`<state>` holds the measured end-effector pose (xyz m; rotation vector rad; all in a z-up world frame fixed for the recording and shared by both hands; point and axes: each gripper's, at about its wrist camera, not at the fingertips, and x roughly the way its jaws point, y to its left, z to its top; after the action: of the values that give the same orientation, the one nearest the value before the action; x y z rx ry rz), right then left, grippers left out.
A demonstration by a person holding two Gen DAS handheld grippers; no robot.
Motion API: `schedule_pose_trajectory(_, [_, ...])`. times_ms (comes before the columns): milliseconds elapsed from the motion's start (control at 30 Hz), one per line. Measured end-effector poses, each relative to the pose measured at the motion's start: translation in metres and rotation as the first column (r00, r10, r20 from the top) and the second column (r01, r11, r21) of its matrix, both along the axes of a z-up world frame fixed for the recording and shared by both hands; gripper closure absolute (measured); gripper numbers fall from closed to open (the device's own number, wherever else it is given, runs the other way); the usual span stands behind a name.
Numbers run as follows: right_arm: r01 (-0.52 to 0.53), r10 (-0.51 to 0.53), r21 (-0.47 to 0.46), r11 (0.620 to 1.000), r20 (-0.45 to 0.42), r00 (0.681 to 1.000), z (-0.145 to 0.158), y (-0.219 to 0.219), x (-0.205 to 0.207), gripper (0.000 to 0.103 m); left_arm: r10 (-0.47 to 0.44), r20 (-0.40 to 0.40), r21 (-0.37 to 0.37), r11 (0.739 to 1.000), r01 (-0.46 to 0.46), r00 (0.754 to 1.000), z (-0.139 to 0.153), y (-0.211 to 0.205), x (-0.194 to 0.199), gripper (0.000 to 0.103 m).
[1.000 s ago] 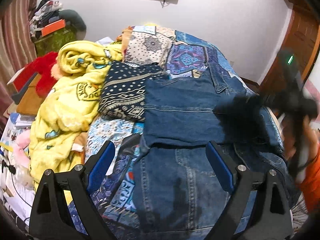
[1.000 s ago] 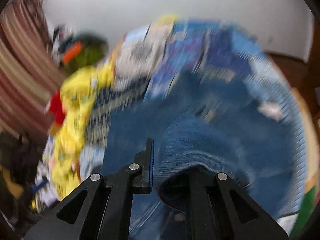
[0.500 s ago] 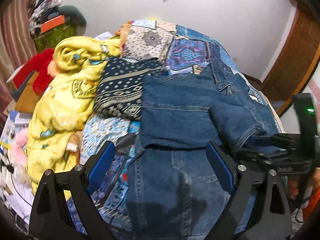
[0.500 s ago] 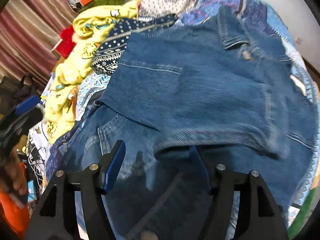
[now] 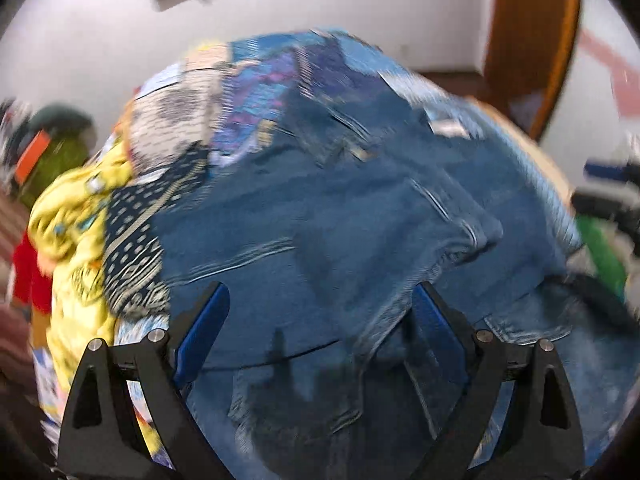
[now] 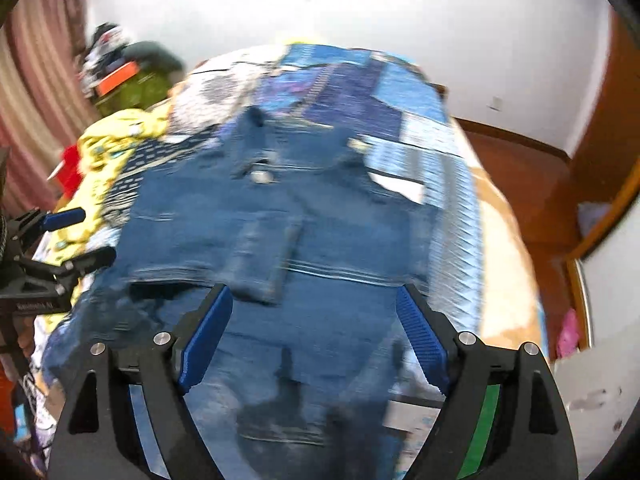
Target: Fold large clothes
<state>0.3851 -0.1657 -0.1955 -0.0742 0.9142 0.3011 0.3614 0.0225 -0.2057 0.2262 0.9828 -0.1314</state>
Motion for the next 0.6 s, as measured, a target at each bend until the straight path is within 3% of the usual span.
schedule_pose_trajectory(133, [0.058,-0.059,-0.016,0.998,-0.063,0.996,-0.028,-0.019,0.006,0.021,-0.115,-0.068,0.113,0.986,0.122,0.991,-0.036,-0.042,0.02,0.01])
schedule_pose_trajectory(267, [0.089,-0.091,-0.017,0.996,-0.155,0.984,-0.061,-0.035,0.009,0.021,-0.133,-0.079,0.233,0.961,0.148,0.988,-0.062,-0.067,0.038,0.01])
schedule_pose_trajectory(367, [0.107,-0.106,-0.004,0.994,-0.204,0.973,-0.08,-0.04,0.006,0.021,-0.133,-0.045,0.235,0.962,0.14,0.99,-0.061,-0.073,0.047,0.012])
schedule_pose_trajectory(400, [0.115,-0.11,0.01,0.993,-0.209,0.972,-0.082,-0.042,0.004,0.02,-0.138,-0.034,0.214,0.966,0.143,0.99,-0.058,-0.073,0.048,0.022])
schedule_pose_trajectory(433, [0.124,-0.117,0.022,0.992,-0.208,0.971,-0.083,-0.046,0.003,0.019,-0.153,-0.039,0.164,0.974,0.158,0.987,-0.054,-0.073,0.05,0.04])
schedule_pose_trajectory(467, [0.135,-0.127,0.025,0.991,-0.201,0.971,-0.083,-0.048,0.002,0.015,-0.164,-0.061,0.096,0.981,0.169,0.985,-0.051,-0.07,0.053,0.049])
schedule_pose_trajectory(533, [0.145,-0.139,0.015,0.989,-0.193,0.971,-0.084,-0.05,0.001,0.01,-0.145,-0.07,-0.011,0.989,0.145,0.987,-0.042,-0.061,0.057,0.079])
schedule_pose_trajectory(600, [0.149,-0.146,0.002,0.989,-0.193,0.97,-0.083,-0.047,0.002,0.01,-0.115,-0.055,-0.091,0.99,0.109,0.992,-0.03,-0.045,0.06,0.09])
